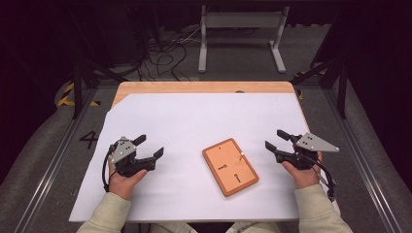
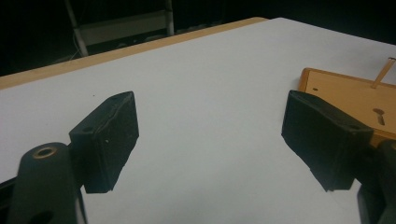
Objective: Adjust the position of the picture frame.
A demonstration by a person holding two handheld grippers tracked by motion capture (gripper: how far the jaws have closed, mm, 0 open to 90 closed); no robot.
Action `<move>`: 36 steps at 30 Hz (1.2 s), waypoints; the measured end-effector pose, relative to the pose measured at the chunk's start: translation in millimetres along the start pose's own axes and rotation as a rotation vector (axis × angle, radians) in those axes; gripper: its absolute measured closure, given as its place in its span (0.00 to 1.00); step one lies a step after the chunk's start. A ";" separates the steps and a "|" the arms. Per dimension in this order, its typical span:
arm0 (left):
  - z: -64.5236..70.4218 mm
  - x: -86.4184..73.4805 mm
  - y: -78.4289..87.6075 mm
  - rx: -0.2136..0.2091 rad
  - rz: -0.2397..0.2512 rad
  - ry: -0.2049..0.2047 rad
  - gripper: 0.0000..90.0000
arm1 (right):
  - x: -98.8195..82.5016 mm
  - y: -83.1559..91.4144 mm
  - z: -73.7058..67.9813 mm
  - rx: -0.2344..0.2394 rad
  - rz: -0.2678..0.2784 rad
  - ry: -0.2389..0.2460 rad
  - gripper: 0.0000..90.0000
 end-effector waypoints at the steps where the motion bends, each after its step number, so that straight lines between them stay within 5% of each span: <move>1: 0.1 -0.1 -0.3 0.000 0.001 -0.002 0.21 | -0.1 0.1 0.2 0.001 0.000 -0.001 0.41; 36: -0.9 -0.5 -1.7 0.008 -0.002 0.002 0.21 | -0.8 1.1 2.4 -0.006 -0.006 -0.003 0.39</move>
Point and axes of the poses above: each handheld gripper's, and its own axes: y roughly backward along the jaws, x roughly out of its top, z roughly to its right, the point moved 1 cm from there along -y, roughly forward along the jaws, and after that the axes turned 10 degrees about -x, right-handed, at the moved point
